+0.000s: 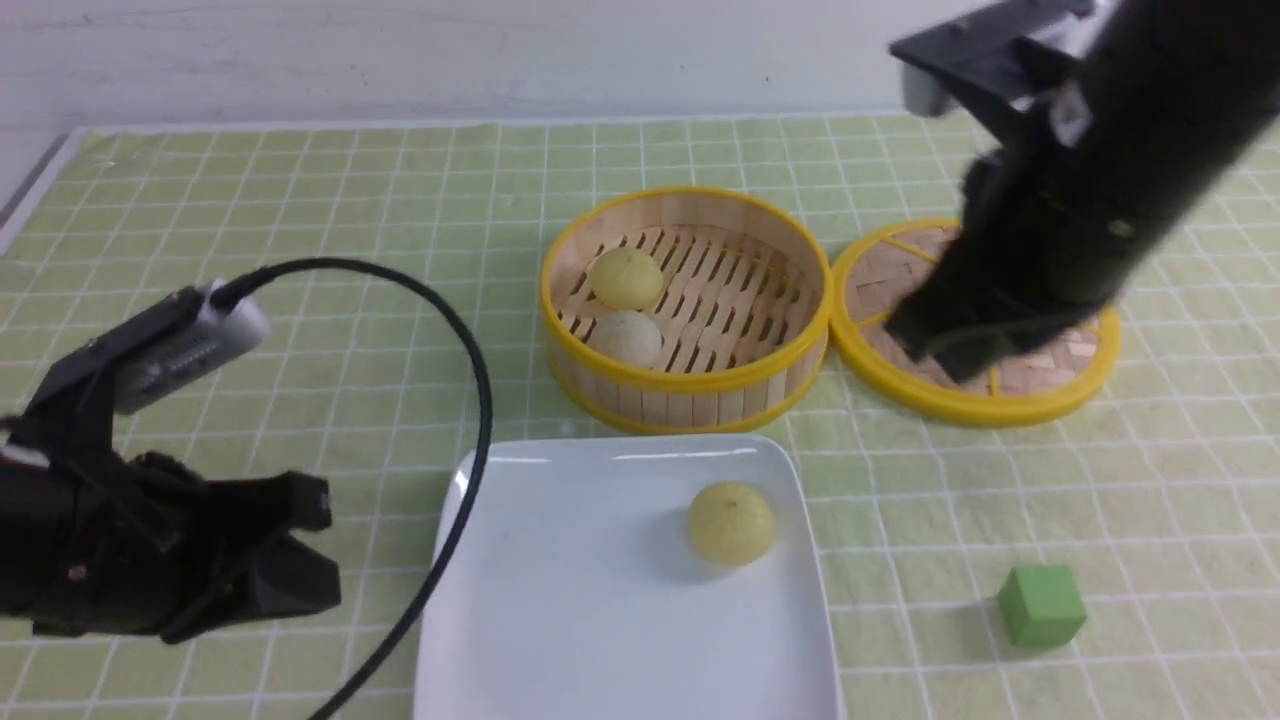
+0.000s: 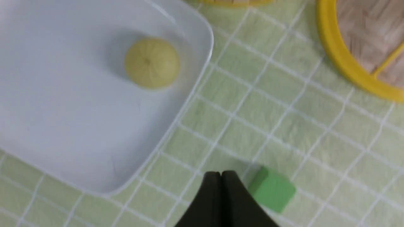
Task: Put the steamed buns into the plate on the green tablecloth.
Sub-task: 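Reach into the bamboo steamer and grasp a bun with the left gripper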
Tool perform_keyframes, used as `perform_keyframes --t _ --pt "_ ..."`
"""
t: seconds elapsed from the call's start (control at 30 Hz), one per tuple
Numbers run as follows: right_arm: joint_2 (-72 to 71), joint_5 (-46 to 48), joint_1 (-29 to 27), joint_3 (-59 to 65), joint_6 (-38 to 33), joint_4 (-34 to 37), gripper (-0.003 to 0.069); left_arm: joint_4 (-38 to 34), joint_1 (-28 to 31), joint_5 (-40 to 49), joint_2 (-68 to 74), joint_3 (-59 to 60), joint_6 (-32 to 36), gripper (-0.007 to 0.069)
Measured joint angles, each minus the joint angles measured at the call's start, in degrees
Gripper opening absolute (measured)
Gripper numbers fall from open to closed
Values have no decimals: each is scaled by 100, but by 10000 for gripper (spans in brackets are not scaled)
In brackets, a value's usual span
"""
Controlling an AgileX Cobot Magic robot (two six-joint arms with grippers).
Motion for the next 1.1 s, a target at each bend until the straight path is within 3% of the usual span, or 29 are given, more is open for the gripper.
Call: perform_keyframes --t 0.23,0.37,0.53,0.7,0.8,0.97,1.1 --pt "-1523 -410 0 2360 0 184 -13 278 -1113 450 1679 -1922 -8 2" --pt "-1739 -612 0 2868 6 280 -12 647 -1547 450 2618 -3125 -329 22" --pt "-1767 -723 0 3100 17 335 -9 1465 -1981 459 4087 -5096 -1182 160" --pt "-1786 -900 0 3100 17 367 -9 2072 -2171 633 5211 -6532 -1333 336" --pt "-1786 -961 0 3100 17 373 -8 2146 -2183 694 5644 -7008 -1338 382" --pt "-1786 -1059 0 3100 17 546 -6 2174 -2183 667 6139 -7204 -1351 391" --pt "-1786 -1272 0 3100 17 647 -5 2302 -2183 599 6424 -7204 -1371 338"
